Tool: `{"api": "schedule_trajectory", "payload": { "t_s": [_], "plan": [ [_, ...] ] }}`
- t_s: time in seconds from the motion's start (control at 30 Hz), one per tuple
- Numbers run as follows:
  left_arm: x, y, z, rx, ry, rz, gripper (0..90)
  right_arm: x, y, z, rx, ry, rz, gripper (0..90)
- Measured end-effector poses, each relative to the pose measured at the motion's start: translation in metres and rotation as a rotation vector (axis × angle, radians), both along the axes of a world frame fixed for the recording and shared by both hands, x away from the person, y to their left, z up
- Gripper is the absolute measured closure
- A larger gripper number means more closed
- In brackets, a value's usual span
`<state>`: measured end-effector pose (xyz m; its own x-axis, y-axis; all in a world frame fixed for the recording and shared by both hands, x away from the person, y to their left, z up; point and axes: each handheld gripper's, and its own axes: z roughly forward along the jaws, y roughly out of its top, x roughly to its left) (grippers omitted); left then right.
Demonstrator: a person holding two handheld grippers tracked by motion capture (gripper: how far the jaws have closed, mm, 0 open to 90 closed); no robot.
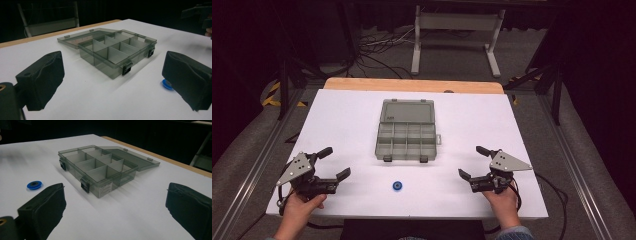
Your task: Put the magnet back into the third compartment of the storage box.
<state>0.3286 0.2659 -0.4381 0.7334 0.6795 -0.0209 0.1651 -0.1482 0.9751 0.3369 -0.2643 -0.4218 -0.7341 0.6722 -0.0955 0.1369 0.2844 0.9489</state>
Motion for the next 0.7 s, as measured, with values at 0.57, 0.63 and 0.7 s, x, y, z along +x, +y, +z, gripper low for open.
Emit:
{"api": "schedule_trajectory", "payload": {
  "t_s": [0.57, 0.63, 0.7],
  "plan": [
    [-0.001, 0.0019, 0.0015, 0.004, -0.009, 0.011, 4.9, -0.0001, 0.0013, 0.0026, -0.001, 0.016, -0.016, 1.4],
    [-0.0011, 0.0024, 0.0016, 0.005, -0.008, 0.013, 4.9, -0.0006, 0.0015, 0.0032, -0.004, 0.015, -0.019, 1.4],
    [-0.0014, 0.0025, 0.0015, -0.001, -0.009, 0.015, 4.9, -0.0004, 0.0016, 0.0042, 0.003, 0.013, -0.012, 1.4]
  ]
}}
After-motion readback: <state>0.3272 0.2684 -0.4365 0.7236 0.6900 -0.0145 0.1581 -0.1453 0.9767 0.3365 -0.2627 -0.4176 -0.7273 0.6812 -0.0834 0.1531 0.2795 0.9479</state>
